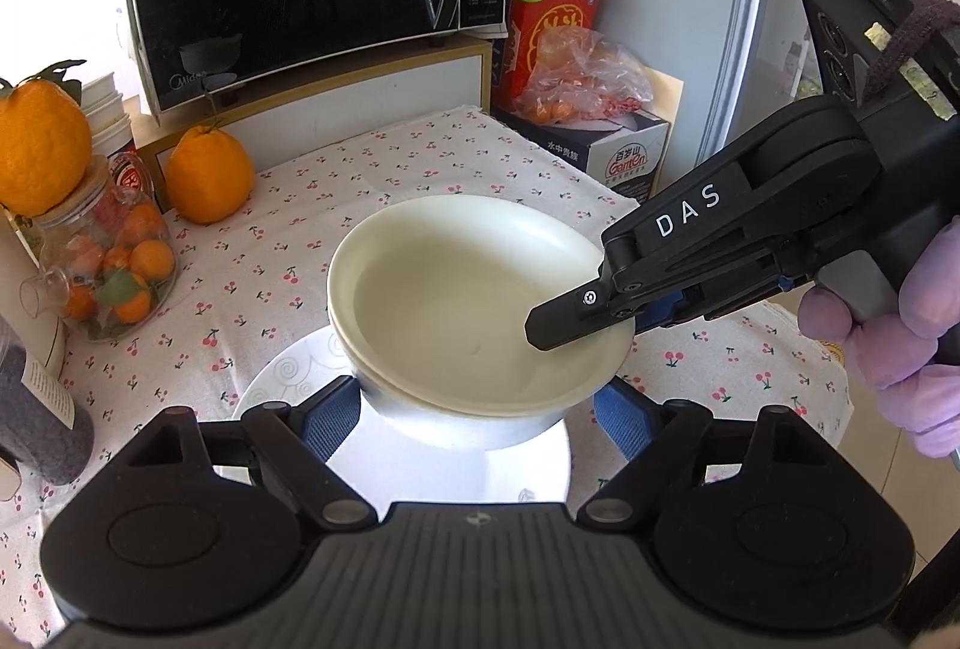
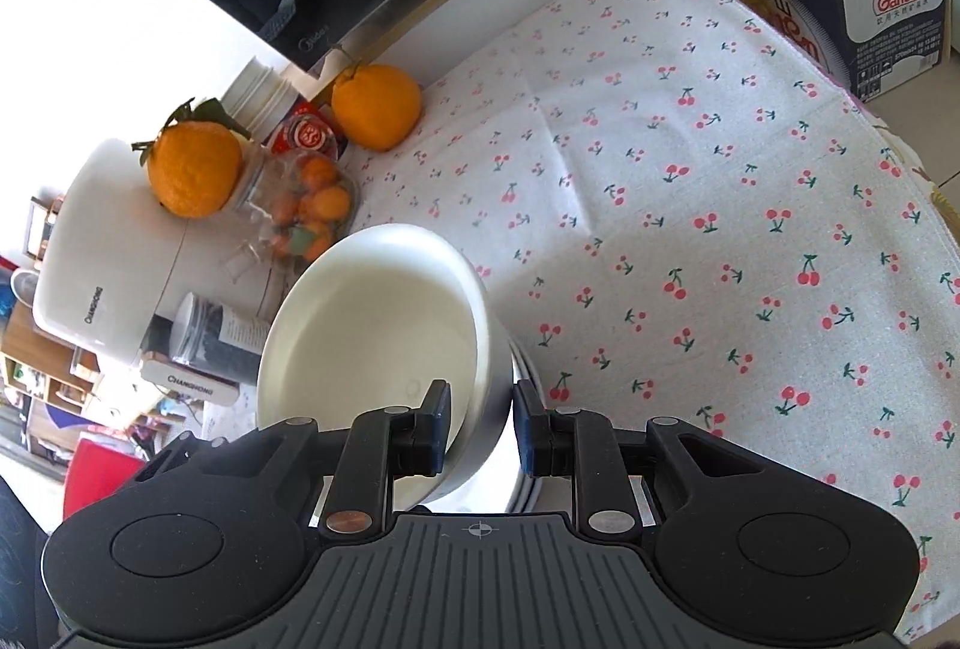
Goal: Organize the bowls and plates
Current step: 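Carry the bowl stack with both tools and lower it onto the white plate stack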
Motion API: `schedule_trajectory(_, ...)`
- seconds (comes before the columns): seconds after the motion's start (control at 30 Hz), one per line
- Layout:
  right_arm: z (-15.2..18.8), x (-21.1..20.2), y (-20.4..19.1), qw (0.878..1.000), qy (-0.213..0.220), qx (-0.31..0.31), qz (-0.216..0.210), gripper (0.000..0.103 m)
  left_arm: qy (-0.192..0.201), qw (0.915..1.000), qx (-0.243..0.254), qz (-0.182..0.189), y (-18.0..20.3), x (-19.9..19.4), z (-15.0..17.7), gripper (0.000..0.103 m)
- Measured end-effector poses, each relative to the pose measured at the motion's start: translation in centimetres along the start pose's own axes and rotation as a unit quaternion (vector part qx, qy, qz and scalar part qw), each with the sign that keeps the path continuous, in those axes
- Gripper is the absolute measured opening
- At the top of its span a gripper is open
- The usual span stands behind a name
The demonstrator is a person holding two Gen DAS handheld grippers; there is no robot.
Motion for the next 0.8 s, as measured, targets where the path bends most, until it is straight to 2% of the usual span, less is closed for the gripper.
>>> schedule_trajectory(0.4,2.0,4.0,-2.4,0.999,-0.038,-0.023,0.018,0.022,-0.032,0.9991,-0.026,-0.008,-3.1,0.2,2.3,0.083)
schedule_trajectory(0.8,2.6,5.6,-2.7,0.997,-0.052,-0.041,0.047,0.022,-0.054,0.9983,-0.023,-0.003,-3.6,1.1,3.5,0.081)
Point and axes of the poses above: each gripper's, at about its wrist camera, not at the fingertips, and x roughly the way its jaws point, y to its right, z to its underside, the point moved 5 cm from there along x, roughly the way its jaws point, and after that the axes turned 12 degrees about -z, right-handed, at the moved point
